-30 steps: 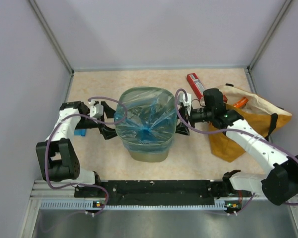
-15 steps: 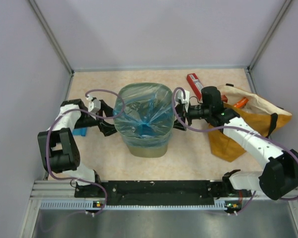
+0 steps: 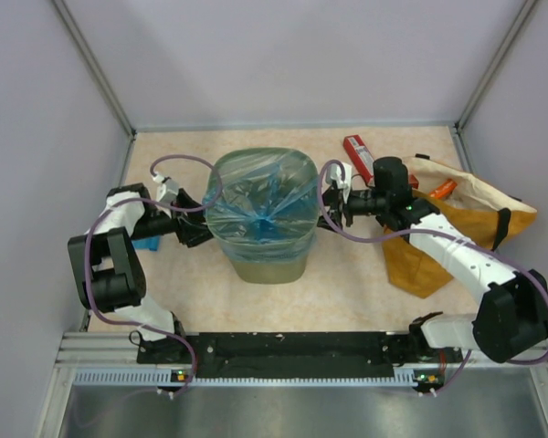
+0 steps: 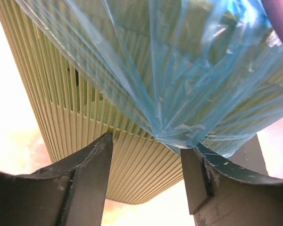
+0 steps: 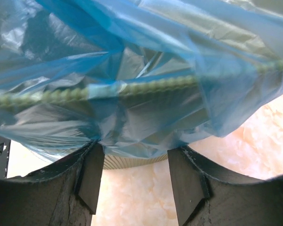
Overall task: Put the trash bags into the trash bin
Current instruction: Place the trash bag in the trash bin.
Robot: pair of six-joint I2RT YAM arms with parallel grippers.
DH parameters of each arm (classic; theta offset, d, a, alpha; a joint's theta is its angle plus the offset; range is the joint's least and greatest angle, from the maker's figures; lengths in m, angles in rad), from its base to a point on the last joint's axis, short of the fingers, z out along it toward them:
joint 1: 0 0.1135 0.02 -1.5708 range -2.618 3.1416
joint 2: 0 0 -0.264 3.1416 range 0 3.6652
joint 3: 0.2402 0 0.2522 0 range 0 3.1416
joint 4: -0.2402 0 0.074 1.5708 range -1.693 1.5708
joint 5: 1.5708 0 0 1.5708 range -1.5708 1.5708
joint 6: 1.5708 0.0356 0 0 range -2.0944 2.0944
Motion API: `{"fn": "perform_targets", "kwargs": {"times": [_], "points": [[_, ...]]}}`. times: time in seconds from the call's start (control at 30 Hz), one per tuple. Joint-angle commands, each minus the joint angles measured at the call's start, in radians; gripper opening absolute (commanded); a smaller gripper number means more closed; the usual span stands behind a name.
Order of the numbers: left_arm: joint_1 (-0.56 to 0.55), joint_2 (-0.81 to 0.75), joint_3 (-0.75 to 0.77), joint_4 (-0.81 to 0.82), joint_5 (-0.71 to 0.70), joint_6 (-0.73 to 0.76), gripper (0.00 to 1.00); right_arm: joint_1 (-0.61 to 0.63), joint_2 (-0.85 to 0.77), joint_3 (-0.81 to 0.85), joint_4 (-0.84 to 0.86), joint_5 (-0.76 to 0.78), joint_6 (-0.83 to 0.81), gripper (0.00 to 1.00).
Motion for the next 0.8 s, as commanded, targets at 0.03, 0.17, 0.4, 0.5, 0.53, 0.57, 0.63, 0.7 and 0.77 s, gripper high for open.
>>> {"fn": "perform_targets", "kwargs": {"times": [0.03,0.17,0.4,0.5,0.53,0.57,0.63,0.7,0.77], "points": [[0.005,0.086,-0.036,0.065,-0.119,0.307,0.37,0.001,0.117,-0.054,-0.125,0.143,-0.108,0.00],[0.008,0.082,-0.034,0.065,-0.123,0.296,0.23,-0.014,0.105,-0.056,-0.136,0.146,-0.115,0.00],[0.025,0.058,-0.002,0.065,-0.134,0.244,0.00,-0.098,0.046,-0.033,-0.175,0.121,-0.113,0.00],[0.039,0.046,0.010,0.065,-0.148,0.233,0.00,-0.132,0.016,-0.019,-0.221,0.111,-0.134,0.00],[0.047,0.046,0.016,0.065,-0.149,0.225,0.00,-0.140,0.009,-0.013,-0.241,0.109,-0.147,0.00],[0.054,0.044,0.024,0.065,-0.151,0.219,0.00,-0.149,0.006,-0.001,-0.266,0.106,-0.160,0.00],[0.070,0.043,0.038,0.065,-0.163,0.215,0.00,-0.166,0.006,0.021,-0.298,0.095,-0.176,0.00],[0.083,0.038,0.045,0.065,-0.168,0.208,0.00,-0.180,0.005,0.029,-0.306,0.078,-0.176,0.00],[0.090,0.030,0.042,0.063,-0.171,0.202,0.00,-0.183,0.002,0.027,-0.307,0.071,-0.171,0.00]]}}
